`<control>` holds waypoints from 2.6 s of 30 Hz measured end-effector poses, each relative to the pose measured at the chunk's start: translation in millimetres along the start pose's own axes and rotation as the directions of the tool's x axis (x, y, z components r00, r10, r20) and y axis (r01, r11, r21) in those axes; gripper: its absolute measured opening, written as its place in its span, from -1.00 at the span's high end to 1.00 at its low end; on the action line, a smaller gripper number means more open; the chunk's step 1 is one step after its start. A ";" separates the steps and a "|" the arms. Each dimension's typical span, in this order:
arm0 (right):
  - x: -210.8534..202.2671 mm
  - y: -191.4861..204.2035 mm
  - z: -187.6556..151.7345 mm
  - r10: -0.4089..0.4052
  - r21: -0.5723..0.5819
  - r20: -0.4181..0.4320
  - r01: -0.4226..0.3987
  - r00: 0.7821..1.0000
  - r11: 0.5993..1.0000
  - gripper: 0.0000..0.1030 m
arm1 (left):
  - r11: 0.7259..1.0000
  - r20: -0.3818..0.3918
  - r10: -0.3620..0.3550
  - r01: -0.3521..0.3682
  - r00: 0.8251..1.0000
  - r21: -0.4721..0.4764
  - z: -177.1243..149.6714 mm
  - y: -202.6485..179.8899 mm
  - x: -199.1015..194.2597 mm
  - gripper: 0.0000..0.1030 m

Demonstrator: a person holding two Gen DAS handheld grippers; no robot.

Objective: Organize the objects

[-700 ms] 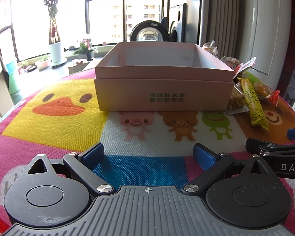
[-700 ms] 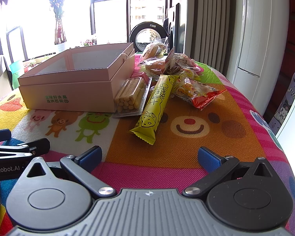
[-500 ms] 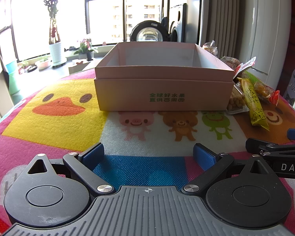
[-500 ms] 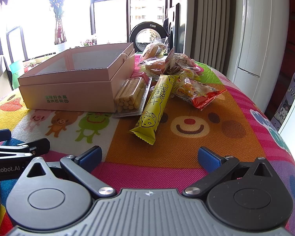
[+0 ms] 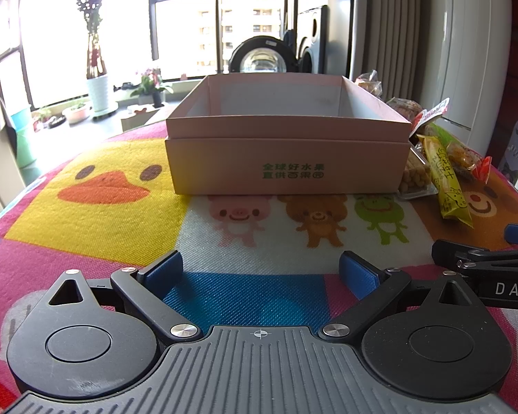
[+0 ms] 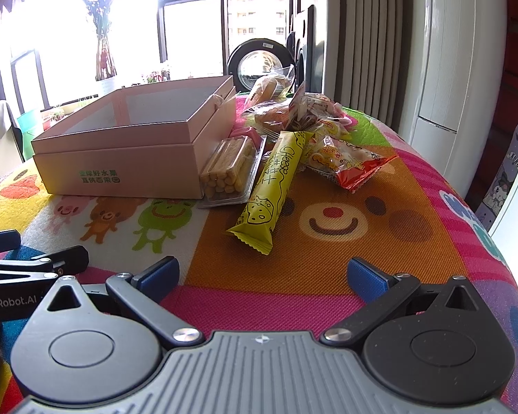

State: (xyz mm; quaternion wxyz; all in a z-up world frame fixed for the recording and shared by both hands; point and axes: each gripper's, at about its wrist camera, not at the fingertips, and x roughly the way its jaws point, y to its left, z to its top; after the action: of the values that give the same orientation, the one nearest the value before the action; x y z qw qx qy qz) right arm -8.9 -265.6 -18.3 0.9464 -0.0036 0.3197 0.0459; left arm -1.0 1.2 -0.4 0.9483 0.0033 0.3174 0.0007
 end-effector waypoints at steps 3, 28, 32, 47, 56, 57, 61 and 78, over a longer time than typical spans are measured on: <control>-0.3 0.0 1.7 0.006 0.001 -0.018 -0.006 1.000 1.000 -1.00 | 1.000 0.000 0.000 0.000 1.000 0.000 0.0 -0.3 -0.1 -0.95; 2.9 1.2 13.9 0.007 -0.031 -0.108 -0.010 0.994 0.999 -1.00 | 1.000 0.001 0.009 -0.009 1.000 0.000 -0.6 3.2 -3.3 -0.95; 3.7 1.0 15.5 0.007 -0.032 -0.121 -0.011 0.993 0.999 -1.00 | 1.000 0.002 0.007 -0.007 1.000 -0.003 -0.8 1.9 -3.4 -0.95; 4.8 0.8 18.2 0.016 -0.043 -0.144 -0.023 0.989 0.999 -1.00 | 0.998 0.141 0.037 -0.029 0.989 -0.053 79.1 52.9 -2.0 -0.92; 2.4 1.3 15.7 0.016 -0.050 -0.125 -0.023 0.992 0.998 -1.00 | 0.994 0.034 0.024 -0.020 0.999 -0.105 120.7 82.9 82.7 -0.41; 2.2 1.4 15.7 0.017 -0.051 -0.125 -0.023 0.992 0.998 -1.00 | 0.993 0.027 0.019 -0.016 0.999 -0.114 121.5 84.5 88.6 -0.31; 2.2 2.1 16.4 0.014 -0.054 -0.125 -0.021 0.992 0.998 -1.00 | 0.994 0.040 0.034 -0.030 0.999 -0.108 120.4 85.7 101.6 -0.11; 25.8 -28.2 162.5 0.047 -0.063 -0.014 -0.048 0.999 0.997 -1.00 | 0.988 0.072 -0.047 0.057 0.996 -0.147 107.4 92.1 98.3 0.76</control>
State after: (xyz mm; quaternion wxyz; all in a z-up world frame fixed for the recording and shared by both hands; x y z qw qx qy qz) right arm 112.3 -285.6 94.7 0.9425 -0.0263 0.3239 0.0783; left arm 142.2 93.0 26.8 0.9560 -0.0755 0.2836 -0.0004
